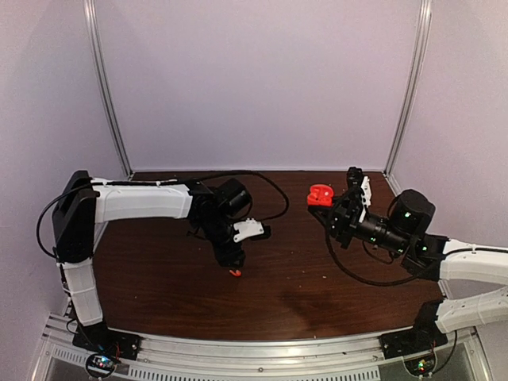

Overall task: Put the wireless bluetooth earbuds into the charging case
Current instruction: Adjust the right earbud at the center of the board.

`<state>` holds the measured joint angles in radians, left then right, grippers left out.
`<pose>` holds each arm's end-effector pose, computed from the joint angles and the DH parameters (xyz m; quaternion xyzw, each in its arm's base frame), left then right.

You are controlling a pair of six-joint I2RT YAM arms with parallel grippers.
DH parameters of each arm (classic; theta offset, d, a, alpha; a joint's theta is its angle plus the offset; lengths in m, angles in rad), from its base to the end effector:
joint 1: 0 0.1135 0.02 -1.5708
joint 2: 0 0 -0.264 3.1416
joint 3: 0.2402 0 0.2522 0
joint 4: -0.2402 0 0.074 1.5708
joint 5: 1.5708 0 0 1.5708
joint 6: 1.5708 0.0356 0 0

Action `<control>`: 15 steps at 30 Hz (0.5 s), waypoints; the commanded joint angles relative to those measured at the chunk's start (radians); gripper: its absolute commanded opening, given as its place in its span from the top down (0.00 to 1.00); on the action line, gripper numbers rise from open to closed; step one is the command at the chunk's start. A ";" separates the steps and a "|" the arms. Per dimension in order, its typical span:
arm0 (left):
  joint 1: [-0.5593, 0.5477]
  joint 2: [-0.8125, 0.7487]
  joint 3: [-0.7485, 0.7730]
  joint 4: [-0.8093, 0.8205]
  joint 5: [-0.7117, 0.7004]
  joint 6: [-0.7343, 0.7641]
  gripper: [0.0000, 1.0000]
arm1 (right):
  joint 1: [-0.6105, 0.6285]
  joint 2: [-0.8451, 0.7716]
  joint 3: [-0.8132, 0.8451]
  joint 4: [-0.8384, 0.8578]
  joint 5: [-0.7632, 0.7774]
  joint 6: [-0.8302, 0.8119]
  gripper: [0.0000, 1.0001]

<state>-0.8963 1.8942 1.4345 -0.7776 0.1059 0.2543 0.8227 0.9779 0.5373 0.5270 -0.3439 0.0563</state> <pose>0.2380 -0.3037 0.2055 0.5432 0.8214 -0.1018 0.1408 0.1455 0.1744 0.2915 -0.3659 0.5705 0.4136 0.6079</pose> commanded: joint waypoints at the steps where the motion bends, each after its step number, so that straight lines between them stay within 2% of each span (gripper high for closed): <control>1: -0.031 0.083 0.078 -0.066 -0.049 0.048 0.44 | -0.009 -0.023 -0.014 -0.002 -0.006 0.012 1.00; 6: -0.031 0.148 0.124 -0.105 -0.042 0.011 0.47 | -0.013 -0.029 -0.015 -0.011 -0.009 0.007 1.00; 10: -0.032 0.155 0.107 -0.087 -0.045 0.013 0.47 | -0.016 -0.026 -0.020 -0.005 -0.013 0.009 1.00; 15: -0.032 0.165 0.093 -0.054 -0.033 0.017 0.52 | -0.019 -0.026 -0.022 -0.005 -0.013 0.008 1.00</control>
<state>-0.9302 2.0468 1.5299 -0.8543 0.0673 0.2699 0.8116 0.9676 0.5301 0.5121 -0.3443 0.0566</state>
